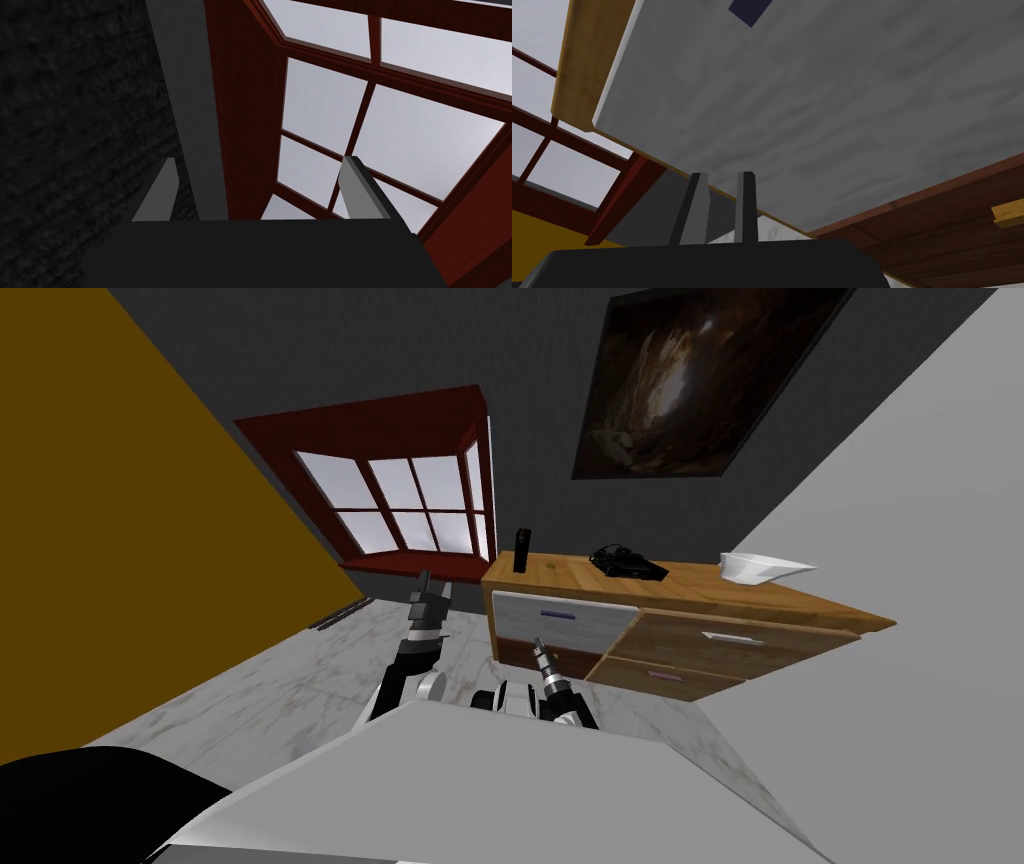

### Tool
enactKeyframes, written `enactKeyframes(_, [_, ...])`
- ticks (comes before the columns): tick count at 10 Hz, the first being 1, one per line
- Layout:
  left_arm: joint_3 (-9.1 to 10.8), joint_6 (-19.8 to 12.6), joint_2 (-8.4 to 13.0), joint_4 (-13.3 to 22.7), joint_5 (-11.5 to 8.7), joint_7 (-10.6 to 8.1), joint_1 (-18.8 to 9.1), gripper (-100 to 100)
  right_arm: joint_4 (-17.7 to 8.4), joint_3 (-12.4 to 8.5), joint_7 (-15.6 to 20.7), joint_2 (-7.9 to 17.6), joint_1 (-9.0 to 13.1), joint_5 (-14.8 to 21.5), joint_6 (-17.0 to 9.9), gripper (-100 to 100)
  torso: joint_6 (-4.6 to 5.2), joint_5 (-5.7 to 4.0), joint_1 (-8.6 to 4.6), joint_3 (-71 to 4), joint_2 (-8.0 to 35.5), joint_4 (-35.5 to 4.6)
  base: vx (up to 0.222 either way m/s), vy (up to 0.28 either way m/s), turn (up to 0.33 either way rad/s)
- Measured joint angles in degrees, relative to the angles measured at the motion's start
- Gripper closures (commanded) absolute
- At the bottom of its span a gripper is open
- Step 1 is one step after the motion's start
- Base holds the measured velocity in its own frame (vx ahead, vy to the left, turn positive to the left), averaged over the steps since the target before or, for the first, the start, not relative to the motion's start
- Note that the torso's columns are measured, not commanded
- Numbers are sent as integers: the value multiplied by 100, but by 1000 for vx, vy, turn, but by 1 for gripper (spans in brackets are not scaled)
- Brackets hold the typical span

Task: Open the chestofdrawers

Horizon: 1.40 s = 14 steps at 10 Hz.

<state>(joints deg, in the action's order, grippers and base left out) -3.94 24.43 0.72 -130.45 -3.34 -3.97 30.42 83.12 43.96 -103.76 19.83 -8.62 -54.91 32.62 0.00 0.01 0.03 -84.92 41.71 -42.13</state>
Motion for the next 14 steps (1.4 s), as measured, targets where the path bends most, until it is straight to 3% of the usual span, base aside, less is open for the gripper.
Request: enactKeyframes(14, [0,0,0,0,0,0,0,0,366,6,-1455,72,-229,-768,1115,-100,0,-1,-4,35,58,-16,80,34,-49])
